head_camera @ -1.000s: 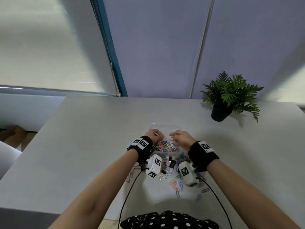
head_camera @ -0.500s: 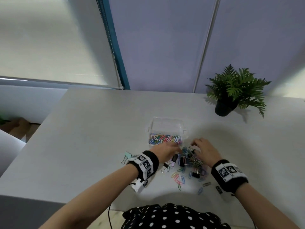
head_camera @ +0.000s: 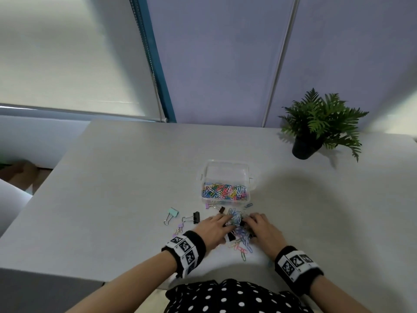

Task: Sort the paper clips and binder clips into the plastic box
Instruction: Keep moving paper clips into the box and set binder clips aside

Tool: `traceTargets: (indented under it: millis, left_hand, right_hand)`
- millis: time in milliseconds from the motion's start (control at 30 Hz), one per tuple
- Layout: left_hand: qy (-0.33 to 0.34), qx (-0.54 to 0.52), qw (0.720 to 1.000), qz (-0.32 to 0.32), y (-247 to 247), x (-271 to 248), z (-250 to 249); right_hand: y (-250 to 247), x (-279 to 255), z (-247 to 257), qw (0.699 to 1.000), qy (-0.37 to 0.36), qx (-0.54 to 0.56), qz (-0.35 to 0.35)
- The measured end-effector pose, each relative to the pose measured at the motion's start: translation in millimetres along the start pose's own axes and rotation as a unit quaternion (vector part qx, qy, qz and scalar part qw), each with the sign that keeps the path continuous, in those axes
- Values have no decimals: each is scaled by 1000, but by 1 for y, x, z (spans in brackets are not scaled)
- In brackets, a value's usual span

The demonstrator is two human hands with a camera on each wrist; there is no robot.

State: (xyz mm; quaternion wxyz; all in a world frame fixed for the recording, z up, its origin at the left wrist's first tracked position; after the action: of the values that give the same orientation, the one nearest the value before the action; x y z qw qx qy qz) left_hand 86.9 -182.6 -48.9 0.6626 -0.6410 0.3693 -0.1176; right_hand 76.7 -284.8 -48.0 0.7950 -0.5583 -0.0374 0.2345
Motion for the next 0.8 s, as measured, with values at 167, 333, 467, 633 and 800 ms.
traceTargets:
  millis: [167,333,467,633,800]
  left_hand:
    - [-65,-43,997,-25,-1,-22,37]
    - [-97,-64,993,-32,-6,-19,48]
    - [-124,-134,982,-42,-13,-4,55]
    - [-138,-198,969,-48,-14,7,58]
    - [-133,-176,974,-44,-21,8,53]
  right_hand:
    - [2,17,18,994,-36,90,-49]
    - [-9,23,1,969,15,234,-82]
    - [-23,16,-21,916,73,365,-149]
    - [-20,7,-31,832,115,509,-189]
    - [-13,7,-33,792,148,560,-193]
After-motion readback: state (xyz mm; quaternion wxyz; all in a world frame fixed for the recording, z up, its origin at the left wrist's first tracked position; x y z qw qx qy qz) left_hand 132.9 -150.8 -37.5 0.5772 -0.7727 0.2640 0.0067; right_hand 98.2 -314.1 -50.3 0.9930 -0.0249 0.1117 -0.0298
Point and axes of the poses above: each hand's wrist, its own x-axis towards the middle knuckle, its own y-axis out of the palm, z = x × y, the point moved 9 cm from there along x, towards the middle knuckle, and after that the axes turned 12 degrees about -y, right-handed, at the moved point
